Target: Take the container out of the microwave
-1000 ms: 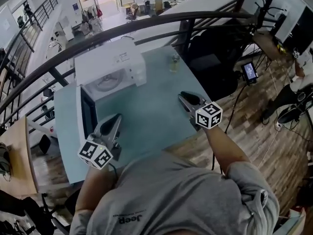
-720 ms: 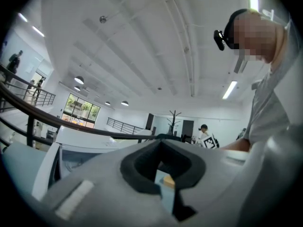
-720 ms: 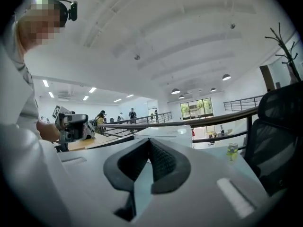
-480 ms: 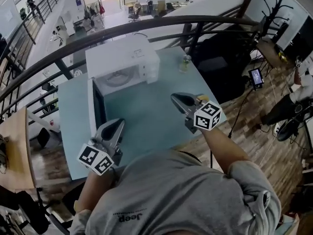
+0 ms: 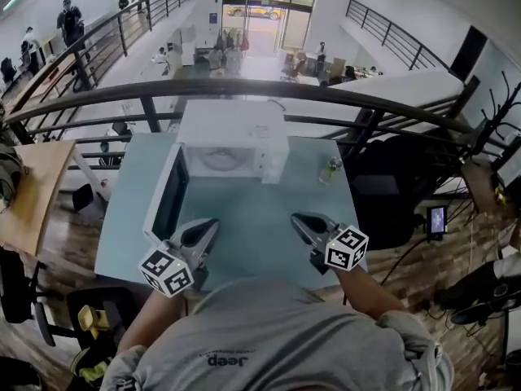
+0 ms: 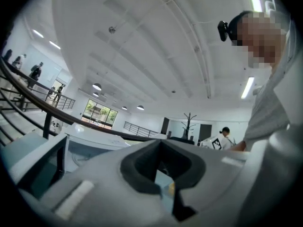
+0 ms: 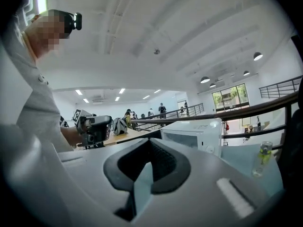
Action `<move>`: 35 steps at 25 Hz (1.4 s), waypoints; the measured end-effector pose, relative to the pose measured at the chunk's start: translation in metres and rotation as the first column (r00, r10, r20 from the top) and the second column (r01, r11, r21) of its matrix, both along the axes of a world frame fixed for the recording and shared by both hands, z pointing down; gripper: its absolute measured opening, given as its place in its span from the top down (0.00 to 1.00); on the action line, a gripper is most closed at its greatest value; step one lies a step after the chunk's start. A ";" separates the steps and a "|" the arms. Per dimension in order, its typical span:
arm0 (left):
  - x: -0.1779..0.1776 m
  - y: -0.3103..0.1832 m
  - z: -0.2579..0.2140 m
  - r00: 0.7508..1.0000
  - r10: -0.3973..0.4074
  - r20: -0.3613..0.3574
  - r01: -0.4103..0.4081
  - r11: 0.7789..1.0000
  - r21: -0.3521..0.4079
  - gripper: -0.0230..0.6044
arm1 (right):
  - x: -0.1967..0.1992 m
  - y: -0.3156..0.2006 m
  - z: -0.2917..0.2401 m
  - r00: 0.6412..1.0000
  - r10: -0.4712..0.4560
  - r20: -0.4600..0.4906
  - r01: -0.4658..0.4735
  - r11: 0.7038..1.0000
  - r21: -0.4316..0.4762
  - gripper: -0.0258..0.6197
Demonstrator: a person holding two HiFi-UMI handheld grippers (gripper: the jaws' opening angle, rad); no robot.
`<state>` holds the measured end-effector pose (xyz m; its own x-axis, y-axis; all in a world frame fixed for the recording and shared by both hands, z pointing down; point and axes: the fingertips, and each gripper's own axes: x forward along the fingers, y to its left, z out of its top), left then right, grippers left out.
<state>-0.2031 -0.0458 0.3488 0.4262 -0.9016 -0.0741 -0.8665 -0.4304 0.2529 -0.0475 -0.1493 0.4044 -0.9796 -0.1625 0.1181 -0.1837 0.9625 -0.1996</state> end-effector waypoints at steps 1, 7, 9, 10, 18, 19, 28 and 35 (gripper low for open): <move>0.013 -0.003 0.002 1.000 -0.009 -0.009 0.009 1.000 -0.003 0.92 | 0.010 -0.001 -0.001 1.000 -0.019 -0.003 0.019 1.000 0.012 0.96; 0.078 -0.017 0.006 1.000 0.000 -0.011 -0.001 0.999 -0.045 0.92 | 0.055 -0.004 -0.008 0.996 -0.077 0.032 0.077 0.997 0.023 0.96; 0.088 -0.018 0.004 1.000 0.012 -0.001 -0.012 0.999 -0.047 0.92 | 0.063 -0.006 -0.011 0.996 -0.077 0.051 0.076 0.997 0.020 0.96; 0.091 -0.017 0.002 1.000 0.016 0.008 -0.016 0.999 -0.046 0.92 | 0.065 -0.007 -0.013 0.996 -0.073 0.059 0.072 0.997 0.020 0.96; 0.066 0.005 -0.010 0.999 0.006 0.033 -0.005 1.000 -0.017 0.92 | 0.050 0.009 -0.012 0.996 -0.030 0.089 0.032 0.999 -0.018 0.96; 0.060 0.008 -0.011 1.000 0.001 0.031 0.000 1.000 -0.016 0.92 | 0.047 0.011 -0.013 0.995 -0.029 0.092 0.030 0.999 -0.019 0.96; 0.034 0.017 -0.003 1.000 -0.006 -0.011 0.006 1.000 -0.008 0.92 | 0.029 0.021 -0.018 0.997 -0.011 0.075 0.012 1.000 -0.009 0.96; 0.043 0.012 -0.002 1.000 0.013 -0.016 -0.013 1.000 0.001 0.92 | 0.042 0.016 -0.016 0.998 0.008 0.058 -0.008 1.000 -0.006 0.96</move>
